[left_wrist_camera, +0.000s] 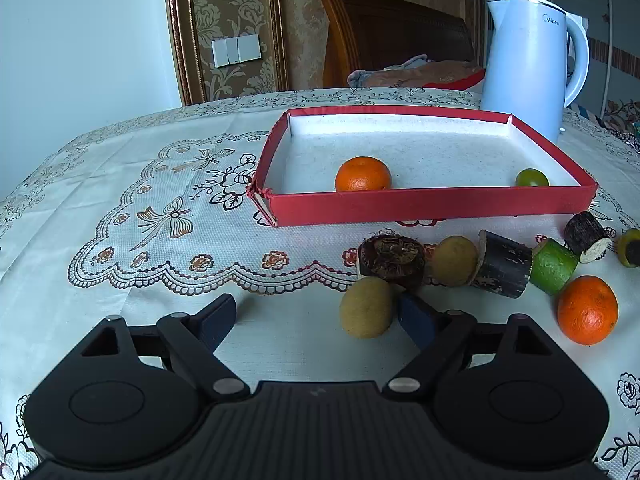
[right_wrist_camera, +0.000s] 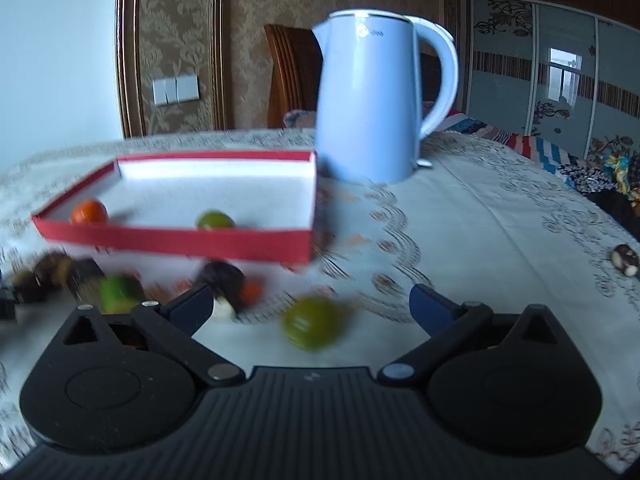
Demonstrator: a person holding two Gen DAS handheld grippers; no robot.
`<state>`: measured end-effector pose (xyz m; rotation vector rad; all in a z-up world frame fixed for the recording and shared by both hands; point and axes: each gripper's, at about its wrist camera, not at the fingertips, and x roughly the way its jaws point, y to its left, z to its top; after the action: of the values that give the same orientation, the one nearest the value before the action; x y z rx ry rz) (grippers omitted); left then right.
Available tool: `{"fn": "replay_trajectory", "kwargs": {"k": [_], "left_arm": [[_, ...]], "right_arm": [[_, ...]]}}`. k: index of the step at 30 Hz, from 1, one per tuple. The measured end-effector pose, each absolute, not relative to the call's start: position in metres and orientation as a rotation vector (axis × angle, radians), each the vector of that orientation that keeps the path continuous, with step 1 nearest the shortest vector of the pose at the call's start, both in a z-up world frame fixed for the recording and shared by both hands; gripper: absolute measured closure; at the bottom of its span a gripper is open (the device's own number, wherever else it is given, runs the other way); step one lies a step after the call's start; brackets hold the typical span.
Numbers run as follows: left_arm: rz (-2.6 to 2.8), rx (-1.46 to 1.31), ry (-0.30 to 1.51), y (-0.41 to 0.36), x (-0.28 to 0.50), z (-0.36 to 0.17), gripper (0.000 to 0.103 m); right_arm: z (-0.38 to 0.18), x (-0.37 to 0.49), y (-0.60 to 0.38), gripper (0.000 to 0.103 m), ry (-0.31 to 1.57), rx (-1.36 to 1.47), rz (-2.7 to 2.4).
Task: Organize fruits
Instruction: 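Withdraw both open tools from the tray back to the fruit row, then grasp a small brown kiwi-like fruit with the left tool while the right tool grasps another green tomato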
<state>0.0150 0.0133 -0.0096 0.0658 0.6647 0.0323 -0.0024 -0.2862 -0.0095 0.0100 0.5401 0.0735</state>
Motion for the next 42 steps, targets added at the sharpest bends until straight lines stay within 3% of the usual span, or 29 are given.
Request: {"fn": "replay_trajectory", "kwargs": {"k": [7,15,20,27,31,34,38,40,42], "left_arm": [[0.033,0.063,0.666,0.013,0.015,-0.009,0.014],[0.035,0.058,0.668,0.014,0.015,-0.010,0.013],[0.035,0.059,0.668,0.014,0.015,-0.010,0.013],[0.033,0.053,0.669,0.015,0.015,-0.009,0.013],[0.023,0.054,0.665,0.016,0.014,-0.008,0.014],[0.001,0.075,0.639,0.011,0.010,-0.007,0.014],[-0.029,0.104,0.621,0.005,0.008,-0.006,0.027],[-0.035,0.093,0.639,0.007,0.010,-0.007,0.051],[-0.049,0.063,0.639,0.010,0.010,-0.006,0.062]], "right_arm": [[-0.017,0.002,-0.302,0.000,0.602,0.062,0.045],[-0.013,0.025,-0.281,0.000,0.577,-0.073,0.000],[-0.017,0.042,-0.268,0.007,0.620,-0.122,0.042],[-0.020,0.048,-0.275,0.006,0.650,-0.072,0.062],[-0.019,0.045,-0.274,0.020,0.634,-0.071,0.089],[-0.018,0.043,-0.272,0.023,0.628,-0.081,0.092],[-0.018,0.044,-0.274,0.029,0.625,-0.069,0.095],[-0.018,0.043,-0.273,0.042,0.618,-0.073,0.091],[-0.017,0.042,-0.273,0.050,0.613,-0.077,0.097]]}}
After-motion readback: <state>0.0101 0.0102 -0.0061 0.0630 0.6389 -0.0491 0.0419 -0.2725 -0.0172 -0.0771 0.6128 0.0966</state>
